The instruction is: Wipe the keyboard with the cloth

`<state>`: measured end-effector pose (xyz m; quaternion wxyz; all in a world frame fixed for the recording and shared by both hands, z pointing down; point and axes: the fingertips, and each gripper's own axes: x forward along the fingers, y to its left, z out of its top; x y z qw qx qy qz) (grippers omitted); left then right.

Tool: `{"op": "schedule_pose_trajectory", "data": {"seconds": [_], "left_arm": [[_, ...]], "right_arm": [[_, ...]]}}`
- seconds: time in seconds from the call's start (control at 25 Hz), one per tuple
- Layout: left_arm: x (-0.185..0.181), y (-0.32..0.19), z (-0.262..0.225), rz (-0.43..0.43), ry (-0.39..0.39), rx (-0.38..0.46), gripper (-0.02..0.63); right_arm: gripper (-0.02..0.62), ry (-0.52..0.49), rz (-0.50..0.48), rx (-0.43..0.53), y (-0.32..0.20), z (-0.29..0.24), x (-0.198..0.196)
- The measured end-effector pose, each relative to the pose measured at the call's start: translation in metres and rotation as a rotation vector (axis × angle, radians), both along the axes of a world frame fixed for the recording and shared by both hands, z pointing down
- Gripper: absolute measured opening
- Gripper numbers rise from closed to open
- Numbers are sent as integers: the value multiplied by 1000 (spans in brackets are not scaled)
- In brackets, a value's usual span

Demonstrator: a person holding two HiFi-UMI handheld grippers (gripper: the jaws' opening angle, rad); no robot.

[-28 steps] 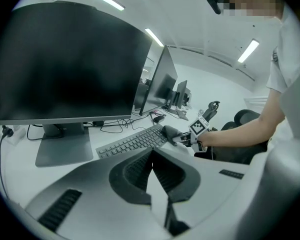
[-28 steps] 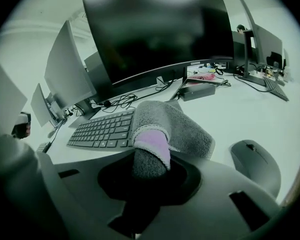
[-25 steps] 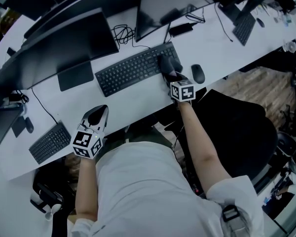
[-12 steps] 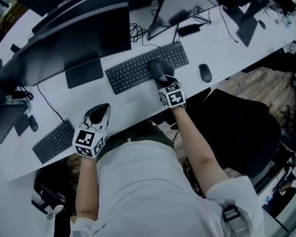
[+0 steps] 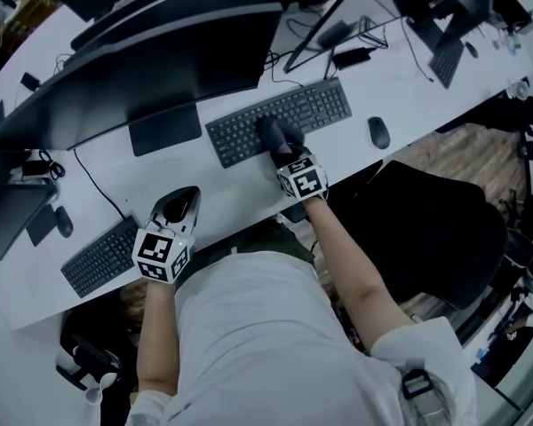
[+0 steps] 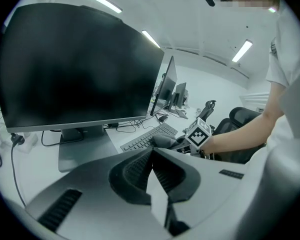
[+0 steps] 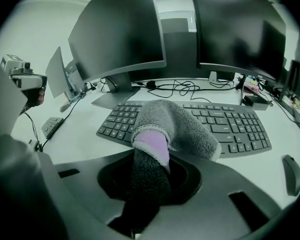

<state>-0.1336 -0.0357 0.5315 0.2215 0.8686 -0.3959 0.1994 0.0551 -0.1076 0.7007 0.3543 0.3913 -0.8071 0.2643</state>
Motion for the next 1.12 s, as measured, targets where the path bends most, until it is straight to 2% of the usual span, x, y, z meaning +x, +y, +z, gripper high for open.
{"op": "schedule_pose_trajectory", "data": {"seconds": [0.56,0.8,1.0,1.12], "left_arm": [[-45,1,5,48,56,-7,2],[-50,-1,8,86,66,-7,2],[-43,-5,6,103,69,6,2],[-34,-8,3,103,72,13,2]], "right_arm": [[91,12,-103,-26,29,-4,-106],[91,-5,-173,-44,48,-5,-148],[91,-31,-218,-48,60,-12,-161],[91,-83,-216,-45,64,-30,-156]]}}
